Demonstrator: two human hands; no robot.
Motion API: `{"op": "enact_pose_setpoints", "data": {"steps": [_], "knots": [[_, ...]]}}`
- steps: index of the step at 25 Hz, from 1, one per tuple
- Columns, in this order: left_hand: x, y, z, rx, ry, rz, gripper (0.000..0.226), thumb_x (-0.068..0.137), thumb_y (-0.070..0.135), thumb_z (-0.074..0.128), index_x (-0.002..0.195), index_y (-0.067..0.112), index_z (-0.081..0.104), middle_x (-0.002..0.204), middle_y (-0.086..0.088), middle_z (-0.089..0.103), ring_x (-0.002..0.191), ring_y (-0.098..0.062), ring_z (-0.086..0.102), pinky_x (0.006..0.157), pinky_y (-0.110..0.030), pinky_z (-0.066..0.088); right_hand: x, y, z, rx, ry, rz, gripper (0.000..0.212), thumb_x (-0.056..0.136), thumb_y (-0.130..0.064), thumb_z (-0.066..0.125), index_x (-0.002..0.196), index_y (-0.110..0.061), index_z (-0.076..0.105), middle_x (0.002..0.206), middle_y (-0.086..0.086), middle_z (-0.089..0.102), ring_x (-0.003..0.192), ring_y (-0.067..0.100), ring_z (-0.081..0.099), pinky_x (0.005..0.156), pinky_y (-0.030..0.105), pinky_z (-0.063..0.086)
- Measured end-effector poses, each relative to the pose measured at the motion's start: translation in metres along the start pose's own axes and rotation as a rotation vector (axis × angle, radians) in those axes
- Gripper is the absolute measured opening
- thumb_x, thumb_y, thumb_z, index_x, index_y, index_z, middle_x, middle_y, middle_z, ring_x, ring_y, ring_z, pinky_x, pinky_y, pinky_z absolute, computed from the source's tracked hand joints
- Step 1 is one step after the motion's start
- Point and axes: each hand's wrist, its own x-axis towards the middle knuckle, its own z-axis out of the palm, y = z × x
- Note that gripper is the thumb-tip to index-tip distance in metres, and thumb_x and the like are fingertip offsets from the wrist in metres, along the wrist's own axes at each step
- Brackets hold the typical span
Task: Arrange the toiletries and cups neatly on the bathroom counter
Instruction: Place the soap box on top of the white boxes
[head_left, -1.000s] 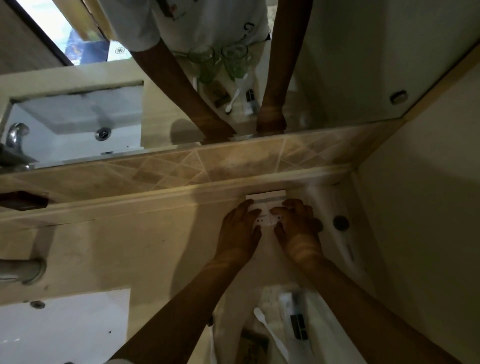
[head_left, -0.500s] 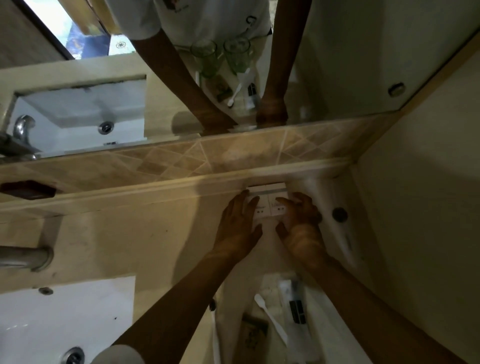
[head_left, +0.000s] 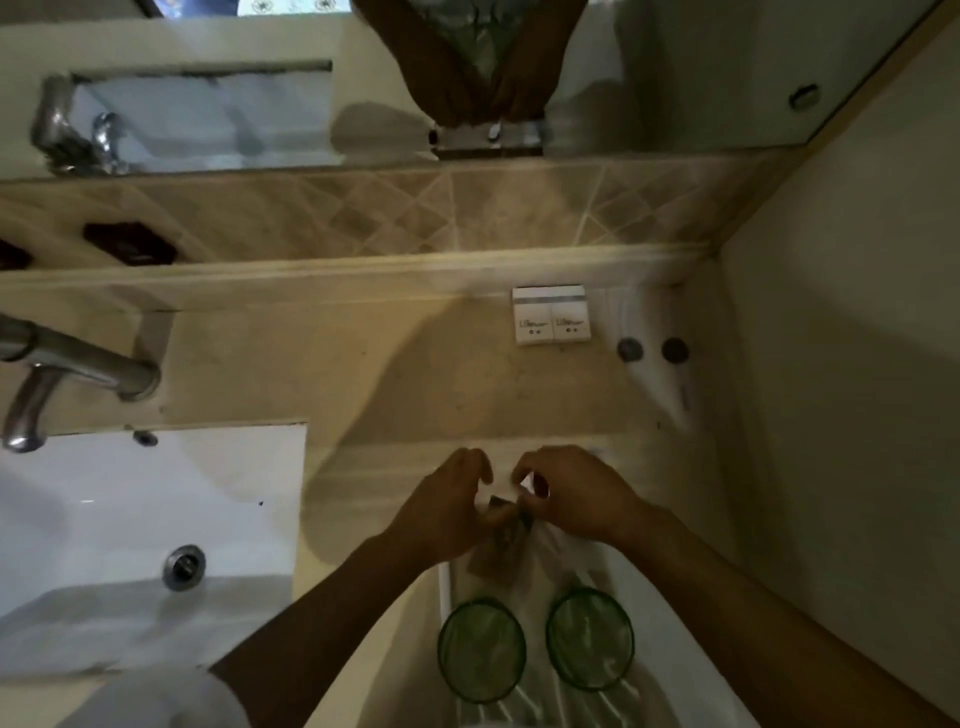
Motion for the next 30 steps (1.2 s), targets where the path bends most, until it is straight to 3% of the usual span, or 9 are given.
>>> {"op": "enact_pose_setpoints", "data": {"steps": [3, 6, 10, 15, 20, 22, 25, 27, 30], "knots": [[-0.021, -0.006, 0.004, 0.016, -0.057, -0.044, 0.042, 0.078, 0.047, 0.076, 0.098, 0.023, 0.047, 0.087, 0.001, 0.056, 0.076, -0.018, 0.051, 0.060, -0.030, 0.031, 0.000, -0.013, 0.018, -0.121, -0.092, 0.032, 0.040, 0.085, -0.044, 0.064, 0.121, -0.024, 0.060, 0.111, 0.001, 0.065, 0.100, 0.020, 0.061, 0.078, 0.031, 0.049], [-0.029, -0.006, 0.004, 0.023, -0.164, -0.046, 0.053, 0.070, 0.041, 0.083, 0.106, 0.022, 0.050, 0.096, -0.003, 0.065, 0.080, -0.018, 0.055, 0.062, -0.032, 0.038, 0.002, -0.017, 0.026, -0.179, -0.106, 0.083, 0.034, 0.086, -0.041, 0.063, 0.111, -0.019, 0.065, 0.107, 0.006, 0.069, 0.093, 0.024, 0.065, 0.078, 0.038, 0.056], [-0.037, -0.007, 0.007, -0.021, -0.187, 0.020, 0.039, 0.075, 0.029, 0.080, 0.105, 0.021, 0.056, 0.104, 0.000, 0.066, 0.089, -0.019, 0.063, 0.074, -0.036, 0.053, -0.001, -0.013, 0.037, -0.154, -0.070, 0.125, 0.039, 0.088, -0.043, 0.061, 0.117, -0.017, 0.067, 0.101, 0.005, 0.072, 0.088, 0.021, 0.066, 0.074, 0.037, 0.057], [-0.033, -0.012, 0.010, -0.049, -0.070, 0.015, 0.025, 0.089, 0.026, 0.068, 0.112, 0.018, 0.064, 0.100, -0.002, 0.069, 0.087, -0.018, 0.065, 0.078, -0.037, 0.055, 0.002, -0.009, 0.040, 0.016, 0.016, 0.206, 0.032, 0.085, -0.036, 0.066, 0.112, -0.022, 0.071, 0.100, 0.001, 0.074, 0.086, 0.015, 0.067, 0.072, 0.030, 0.054], [-0.022, -0.016, 0.013, -0.083, 0.051, 0.006, 0.027, 0.089, 0.026, 0.066, 0.116, 0.026, 0.062, 0.103, 0.009, 0.065, 0.085, -0.008, 0.062, 0.073, -0.022, 0.050, 0.011, -0.002, 0.026, 0.309, 0.156, 0.286, 0.009, 0.077, -0.031, 0.073, 0.085, -0.027, 0.071, 0.081, -0.010, 0.068, 0.076, 0.010, 0.063, 0.065, 0.021, 0.049], [-0.015, -0.015, 0.014, -0.130, 0.150, 0.011, 0.024, 0.091, 0.027, 0.066, 0.114, 0.026, 0.063, 0.101, 0.011, 0.063, 0.082, -0.005, 0.059, 0.070, -0.017, 0.047, 0.017, 0.000, 0.017, 0.365, 0.229, 0.285, 0.010, 0.075, -0.034, 0.077, 0.078, -0.030, 0.068, 0.078, -0.013, 0.061, 0.071, 0.007, 0.059, 0.059, 0.018, 0.044], [0.003, -0.013, 0.011, -0.175, 0.277, -0.007, 0.023, 0.090, 0.023, 0.068, 0.113, 0.023, 0.064, 0.104, 0.008, 0.064, 0.083, -0.005, 0.058, 0.071, -0.019, 0.050, 0.030, 0.006, 0.001, 0.534, 0.256, 0.311, 0.013, 0.075, -0.037, 0.079, 0.081, -0.031, 0.069, 0.080, -0.012, 0.069, 0.074, 0.003, 0.065, 0.063, 0.020, 0.053], [0.021, -0.010, 0.006, -0.237, 0.362, -0.037, 0.025, 0.087, 0.021, 0.071, 0.111, 0.020, 0.064, 0.104, 0.008, 0.062, 0.082, -0.001, 0.057, 0.069, -0.013, 0.046, 0.042, 0.013, -0.011, 0.593, 0.298, 0.329, 0.014, 0.076, -0.039, 0.078, 0.085, -0.032, 0.071, 0.080, -0.015, 0.072, 0.074, -0.003, 0.067, 0.063, 0.014, 0.052], [0.056, 0.001, -0.007, -0.393, 0.487, -0.186, 0.032, 0.084, 0.022, 0.074, 0.113, 0.021, 0.061, 0.106, 0.007, 0.057, 0.082, 0.000, 0.061, 0.068, -0.017, 0.051, 0.061, 0.025, -0.032, 0.749, 0.467, 0.397, 0.014, 0.076, -0.040, 0.077, 0.086, -0.035, 0.070, 0.080, -0.018, 0.072, 0.072, -0.010, 0.065, 0.060, 0.009, 0.048]]}}
